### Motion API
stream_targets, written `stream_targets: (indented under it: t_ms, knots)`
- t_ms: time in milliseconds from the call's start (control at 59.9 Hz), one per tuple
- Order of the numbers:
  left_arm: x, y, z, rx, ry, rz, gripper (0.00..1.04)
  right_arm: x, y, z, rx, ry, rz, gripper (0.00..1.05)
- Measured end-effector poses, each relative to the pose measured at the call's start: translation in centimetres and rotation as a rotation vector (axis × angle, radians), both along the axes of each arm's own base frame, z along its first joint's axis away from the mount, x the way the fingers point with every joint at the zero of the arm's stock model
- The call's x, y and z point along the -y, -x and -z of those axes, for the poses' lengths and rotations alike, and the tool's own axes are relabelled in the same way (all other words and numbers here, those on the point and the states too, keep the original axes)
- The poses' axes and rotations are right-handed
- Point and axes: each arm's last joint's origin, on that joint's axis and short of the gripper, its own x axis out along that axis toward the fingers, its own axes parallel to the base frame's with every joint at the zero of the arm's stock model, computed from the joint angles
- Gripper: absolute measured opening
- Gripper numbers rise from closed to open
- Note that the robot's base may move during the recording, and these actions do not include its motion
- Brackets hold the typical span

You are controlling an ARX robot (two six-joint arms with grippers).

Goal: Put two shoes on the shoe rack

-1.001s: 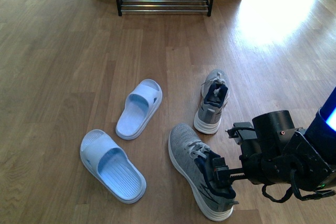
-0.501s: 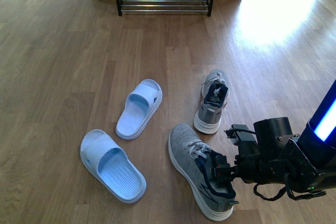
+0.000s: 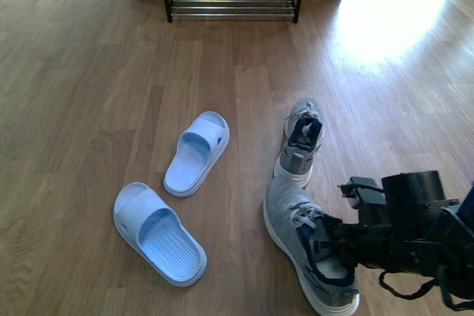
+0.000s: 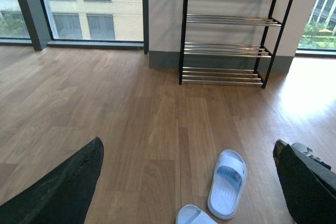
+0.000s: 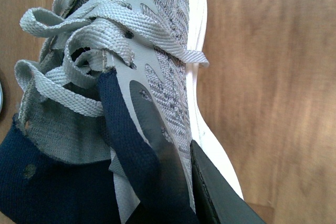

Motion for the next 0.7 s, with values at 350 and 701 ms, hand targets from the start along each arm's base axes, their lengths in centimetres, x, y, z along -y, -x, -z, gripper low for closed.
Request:
stream_targets:
  t_ms: [350, 701]
  knots:
    - [0.0, 0.0, 0.0, 0.000, 0.000, 0.000, 0.95, 5.1, 5.2, -13.1, 0.150, 0.038, 0.152, 0.01]
    - [0.0, 0.0, 0.0, 0.000, 0.000, 0.000, 0.95, 5.2, 13.6, -26.1, 0.451, 0.002, 0.191, 0.01]
